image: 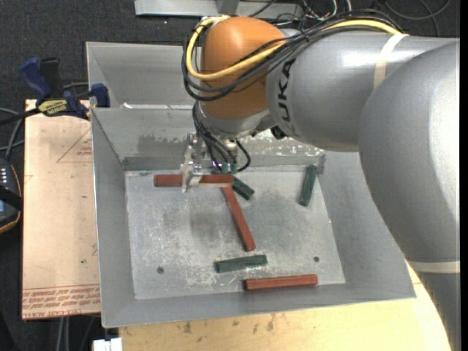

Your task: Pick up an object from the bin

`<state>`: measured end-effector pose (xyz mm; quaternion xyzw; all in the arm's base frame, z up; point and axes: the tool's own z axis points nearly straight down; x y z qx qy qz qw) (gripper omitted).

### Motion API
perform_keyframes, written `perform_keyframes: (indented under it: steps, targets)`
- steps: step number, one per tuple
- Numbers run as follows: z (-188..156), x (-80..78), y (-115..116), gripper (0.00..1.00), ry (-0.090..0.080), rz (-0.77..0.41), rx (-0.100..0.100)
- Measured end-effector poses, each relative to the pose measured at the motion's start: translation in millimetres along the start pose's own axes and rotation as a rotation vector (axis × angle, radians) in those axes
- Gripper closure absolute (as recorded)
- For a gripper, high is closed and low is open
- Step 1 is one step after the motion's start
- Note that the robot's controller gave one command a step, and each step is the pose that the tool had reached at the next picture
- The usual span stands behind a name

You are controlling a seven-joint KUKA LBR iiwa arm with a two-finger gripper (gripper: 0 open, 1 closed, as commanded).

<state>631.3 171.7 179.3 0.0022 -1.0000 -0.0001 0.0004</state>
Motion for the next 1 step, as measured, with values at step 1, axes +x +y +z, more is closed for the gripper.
perform_keyframes:
  steps: [1]
  targets:
    - [-54.8,-0.1,1.7,1.00,-0.006,-0.004,-0.002]
